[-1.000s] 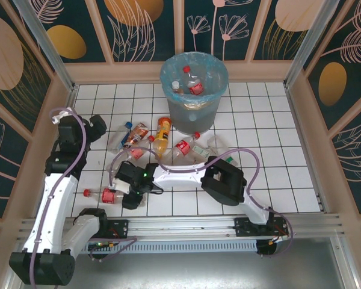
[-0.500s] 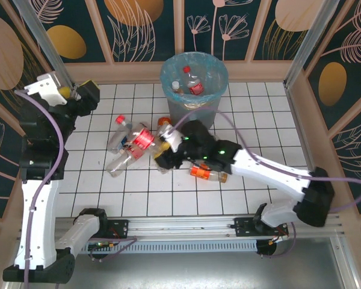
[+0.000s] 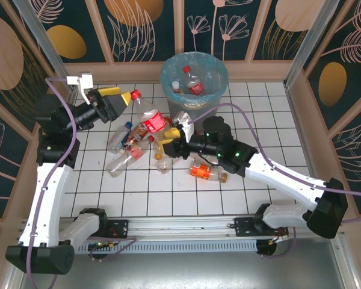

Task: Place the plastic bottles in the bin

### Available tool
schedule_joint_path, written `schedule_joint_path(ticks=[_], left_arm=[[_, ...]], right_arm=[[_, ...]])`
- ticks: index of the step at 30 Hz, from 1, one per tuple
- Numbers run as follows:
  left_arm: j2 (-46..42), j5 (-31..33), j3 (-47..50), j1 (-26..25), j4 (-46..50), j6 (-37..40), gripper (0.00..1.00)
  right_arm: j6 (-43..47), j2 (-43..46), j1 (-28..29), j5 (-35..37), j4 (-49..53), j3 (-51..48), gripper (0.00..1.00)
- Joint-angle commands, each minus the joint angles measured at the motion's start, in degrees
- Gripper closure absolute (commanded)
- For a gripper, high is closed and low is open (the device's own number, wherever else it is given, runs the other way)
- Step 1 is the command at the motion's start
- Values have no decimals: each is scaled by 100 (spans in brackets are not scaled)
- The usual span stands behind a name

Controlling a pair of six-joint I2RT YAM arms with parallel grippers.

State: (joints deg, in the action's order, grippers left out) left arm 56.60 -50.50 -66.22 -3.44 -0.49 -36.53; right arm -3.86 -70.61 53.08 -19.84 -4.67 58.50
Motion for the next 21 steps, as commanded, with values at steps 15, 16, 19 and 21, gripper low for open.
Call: schedule_joint_path(ticks=[15,16,19,21], left_arm=[[-114,-461,258,-87,-267,-112,82],[-114,-458,250,-88,-265,-107,88],[-105,-349,225,-88,-267,-129,96],[-100,-201,190,-92,-299,-174,100]], right_arm=[[-148,-410,-7,-746,-527,293,60],[-143,-410,-9,-742,-529,292,59],[-99,-418,-6,-725,-503,326,58],[-46,-410,-8,-698,-481,357,56]])
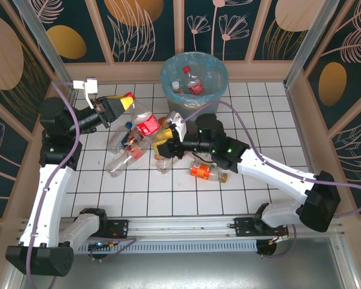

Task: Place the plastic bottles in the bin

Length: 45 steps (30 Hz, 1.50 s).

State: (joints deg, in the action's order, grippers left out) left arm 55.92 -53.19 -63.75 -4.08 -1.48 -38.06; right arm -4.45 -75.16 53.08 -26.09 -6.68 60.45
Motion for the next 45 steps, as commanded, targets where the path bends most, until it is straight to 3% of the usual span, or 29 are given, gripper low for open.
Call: schedule_joint_path(ticks=[1,2,4,6,8,12,17,21,23,25,29,31,39,45], left_arm=[[-24,150,-74,-31,-249,-62,100],[-8,187,-100,-28,-293,-95,91],[50,243,-167,-32,-351,-132,36],[124,275,-213,-31,-414,-197,28],[198,240,-217,-40,-514,-278,34],[294,229,-210,-75,-547,-314,60],[338,214,-178,-197,-463,-240,60],[349,210,-191,-380,-351,-94,79],[349,289,-199,-418,-332,-89,93],[349,444,-241,-418,-293,-81,99],[349,939,-401,-414,-266,-112,100],[395,1240,-589,-419,-312,-150,100],[1382,2205,-2258,-512,-772,-153,100],[2943,2928,-4295,-1041,-319,769,100]], right_arm=[[38,53,-8,-57,-265,173,56],[57,54,-8,-58,-265,186,56],[105,54,-8,-109,-251,218,57],[128,36,-8,-166,-232,255,57],[120,17,-8,-208,-224,264,57],[124,36,-8,-226,-204,240,57],[107,-6,-7,-349,-176,229,57],[90,-33,-8,-309,-239,221,57],[91,-51,-8,-276,-243,231,55],[84,-41,-8,-143,-248,226,49],[109,87,-8,550,-146,222,25],[126,259,-8,1126,-68,200,18],[546,1338,-17,3363,-119,-203,14],[730,2349,-26,4390,-839,-974,11]])
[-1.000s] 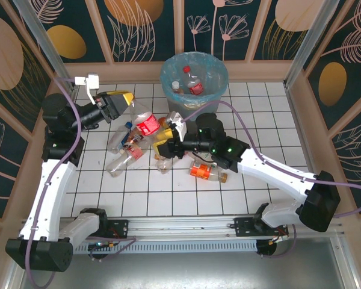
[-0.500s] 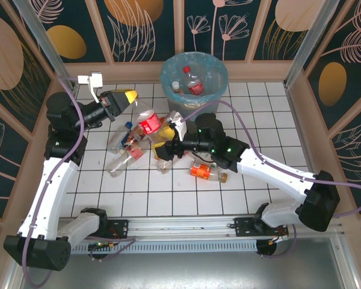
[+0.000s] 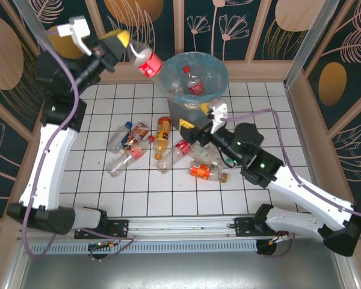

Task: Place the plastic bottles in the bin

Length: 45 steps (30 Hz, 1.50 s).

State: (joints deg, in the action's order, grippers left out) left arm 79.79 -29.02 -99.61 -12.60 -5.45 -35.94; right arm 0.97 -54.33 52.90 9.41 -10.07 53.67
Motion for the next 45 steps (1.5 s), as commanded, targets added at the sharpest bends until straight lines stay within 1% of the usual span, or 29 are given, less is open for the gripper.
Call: schedule_joint_path(ticks=[1,4,7,8,9,11,17,22,26,28,29,30,31,34,37,45], left_arm=[[907,584,-1157,-279,227,681,100],[1990,622,-2462,-571,604,1006,100],[3057,733,-3827,-856,1101,1401,100],[3331,741,-4135,-928,1187,1470,100],[3533,748,-4214,-995,1107,1509,100],[3695,778,-4061,-1122,873,1575,100],[4163,993,-3980,-1587,1169,2283,100],[4369,1082,-3828,-1701,1438,2522,100],[4346,1087,-3548,-1709,1477,2629,100],[4301,1044,-3399,-1711,1464,2695,90],[4261,1030,-3328,-1710,1447,2702,82],[4233,1029,-3266,-1711,1410,2696,72],[4195,1025,-3226,-1711,1384,2694,66],[4142,1011,-3131,-1711,1304,2657,53],[4112,999,-3100,-1710,1292,2620,49],[3994,975,-2910,-1706,1228,2568,50]], right_arm=[[201,386,-15,923,-579,-386,11],[232,586,-26,1062,-582,-480,10],[213,634,-26,1136,-342,-409,10],[195,649,-25,1162,-278,-380,10],[176,673,-30,1193,-214,-366,10],[156,762,-31,1243,-163,-373,10],[131,1069,-34,1449,-138,-511,10],[62,1143,-35,1487,-49,-576,10],[-3,1144,-35,1463,-58,-643,10],[-9,1138,-35,1446,-82,-661,10],[-18,1135,-34,1435,-88,-648,10],[-10,1126,-34,1433,-99,-649,10],[-1,1126,-35,1441,-104,-647,10],[25,1117,-35,1450,-143,-647,10],[17,1102,-35,1444,-154,-643,10],[-26,1016,-35,1393,-165,-612,10]])
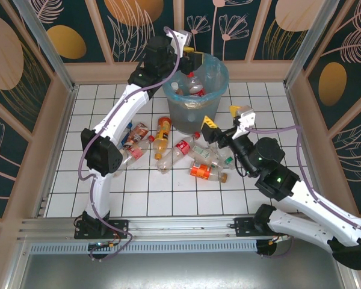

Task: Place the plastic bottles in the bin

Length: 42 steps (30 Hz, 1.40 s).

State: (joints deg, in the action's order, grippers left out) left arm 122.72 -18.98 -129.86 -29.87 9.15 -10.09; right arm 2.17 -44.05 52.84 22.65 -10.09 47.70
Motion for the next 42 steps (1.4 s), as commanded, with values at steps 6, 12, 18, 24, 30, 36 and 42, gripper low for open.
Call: schedule_joint_path(ticks=[6,12,18,24,30,36,42], left_arm=[[-540,-5,222,16,-306,-79,51],[-1040,429,293,19,-141,-308,52],[-2275,1347,1508,17,22,-362,52],[-3784,2624,3401,25,405,-289,50],[-4998,3817,5234,26,1168,-67,39],[-5297,4326,6486,61,2379,119,30],[-4964,4123,7112,125,2559,246,25]], right_arm=[[-146,-216,-28,-38,-80,143,10],[-216,-804,-28,-444,535,668,21],[-119,-1833,-20,-1607,1396,1409,28],[42,-3044,32,-2551,2036,2124,28],[-470,-4045,27,-2672,2248,2632,40],[-682,-4075,-117,-2658,2041,2413,44],[-701,-3615,-308,-2326,2079,2037,46]])
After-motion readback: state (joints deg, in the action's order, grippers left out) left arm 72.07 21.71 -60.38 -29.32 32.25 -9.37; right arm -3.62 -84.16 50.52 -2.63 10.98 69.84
